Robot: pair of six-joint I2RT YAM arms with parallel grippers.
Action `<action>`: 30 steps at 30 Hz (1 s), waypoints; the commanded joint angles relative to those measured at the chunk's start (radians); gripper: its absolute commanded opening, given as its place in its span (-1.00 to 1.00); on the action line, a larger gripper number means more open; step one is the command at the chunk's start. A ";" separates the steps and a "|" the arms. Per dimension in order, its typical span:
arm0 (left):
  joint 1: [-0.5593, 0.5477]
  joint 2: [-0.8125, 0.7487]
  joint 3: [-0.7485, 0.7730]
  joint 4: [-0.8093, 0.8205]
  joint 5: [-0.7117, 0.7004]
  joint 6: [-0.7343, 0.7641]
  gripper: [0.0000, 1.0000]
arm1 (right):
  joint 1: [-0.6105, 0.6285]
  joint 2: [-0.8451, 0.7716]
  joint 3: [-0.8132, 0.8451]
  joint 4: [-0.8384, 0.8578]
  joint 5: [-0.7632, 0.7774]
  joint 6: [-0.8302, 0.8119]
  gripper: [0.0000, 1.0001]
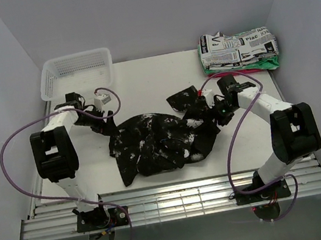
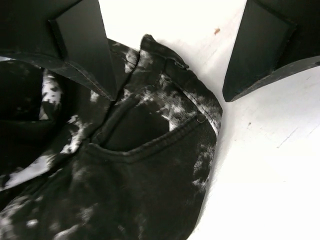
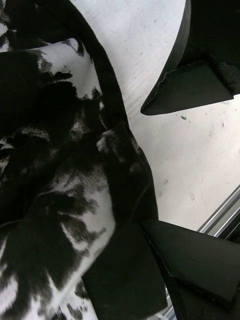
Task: Fold and stack the trousers
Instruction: Move the trousers to the center of the board, then flatten the trousers out
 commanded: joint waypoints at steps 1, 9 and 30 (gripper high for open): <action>-0.005 0.008 0.013 0.008 0.024 0.083 0.86 | 0.029 0.029 0.050 0.061 0.061 0.031 0.80; -0.118 -0.502 -0.178 0.077 0.194 0.312 0.68 | 0.038 0.016 0.016 0.096 -0.008 0.052 0.88; -0.713 -0.403 -0.157 -0.081 -0.175 0.172 -0.35 | 0.037 0.079 0.162 0.131 -0.001 0.100 -0.85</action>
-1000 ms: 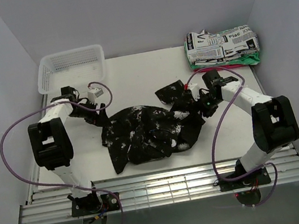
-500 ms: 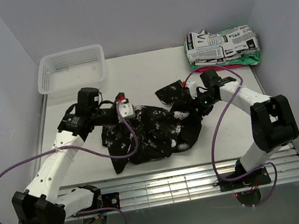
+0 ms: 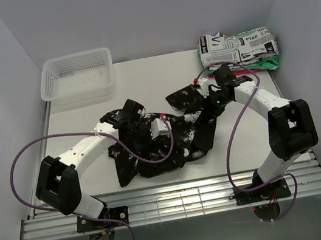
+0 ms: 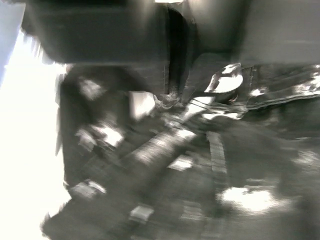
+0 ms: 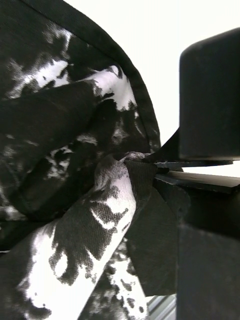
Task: Fold and stack the trousers
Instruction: Flatten the trousers out
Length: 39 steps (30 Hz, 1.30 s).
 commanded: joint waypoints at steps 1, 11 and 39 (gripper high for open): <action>-0.005 -0.141 0.015 -0.199 0.152 0.111 -0.81 | 0.003 0.038 0.087 0.049 0.011 0.012 -0.85; -0.426 -0.317 -0.120 -0.149 0.081 0.122 -0.22 | -0.010 0.142 0.222 0.060 -0.014 0.058 -0.84; -0.509 -0.123 -0.210 0.575 -0.321 -0.243 0.65 | -0.046 0.110 0.179 0.034 -0.089 0.084 -0.84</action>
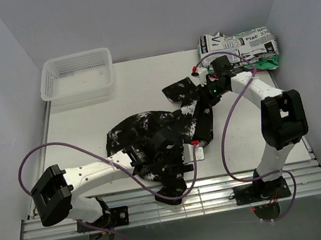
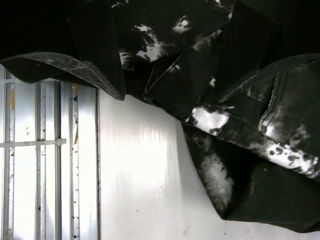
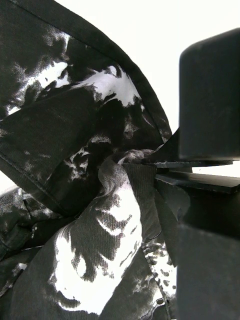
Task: Fold and stack the trousers
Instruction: Flatten the trousers out
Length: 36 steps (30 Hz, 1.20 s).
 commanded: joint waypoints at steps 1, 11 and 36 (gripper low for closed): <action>-0.013 0.022 -0.002 0.050 0.038 -0.027 0.64 | -0.017 -0.037 -0.007 0.010 -0.031 0.015 -0.84; -0.004 0.105 0.073 0.039 -0.138 -0.101 -0.82 | -0.023 -0.069 -0.027 -0.008 -0.029 -0.006 -0.84; 0.838 -0.227 0.492 -0.146 -0.089 -0.200 -1.00 | -0.025 -0.129 0.229 -0.155 0.020 -0.159 -0.85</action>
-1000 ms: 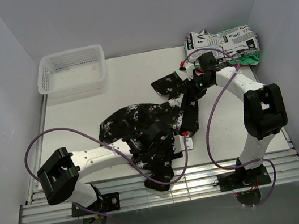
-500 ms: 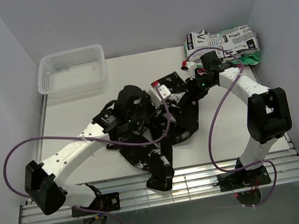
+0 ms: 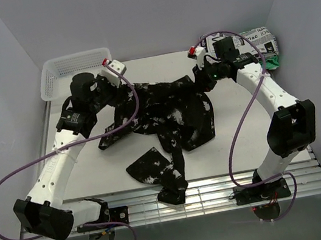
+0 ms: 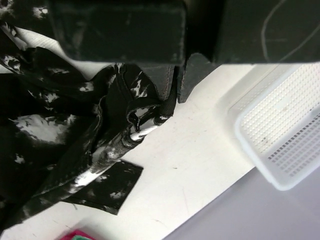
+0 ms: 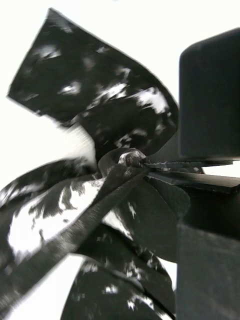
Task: Fold and stack the trousers
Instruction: Flatten the trousers out
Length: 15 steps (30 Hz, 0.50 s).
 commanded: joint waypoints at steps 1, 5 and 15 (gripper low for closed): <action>0.117 -0.118 0.082 0.011 -0.073 0.006 -1.00 | -0.034 -0.049 0.034 -0.099 0.055 -0.087 -0.84; 0.119 -0.247 0.043 -0.022 -0.030 -0.003 -1.00 | 0.003 -0.084 -0.001 -0.133 -0.050 -0.141 -0.84; 0.165 -0.480 0.143 -0.299 -0.070 -0.156 -1.00 | 0.174 -0.232 -0.079 -0.189 -0.028 -0.319 -0.85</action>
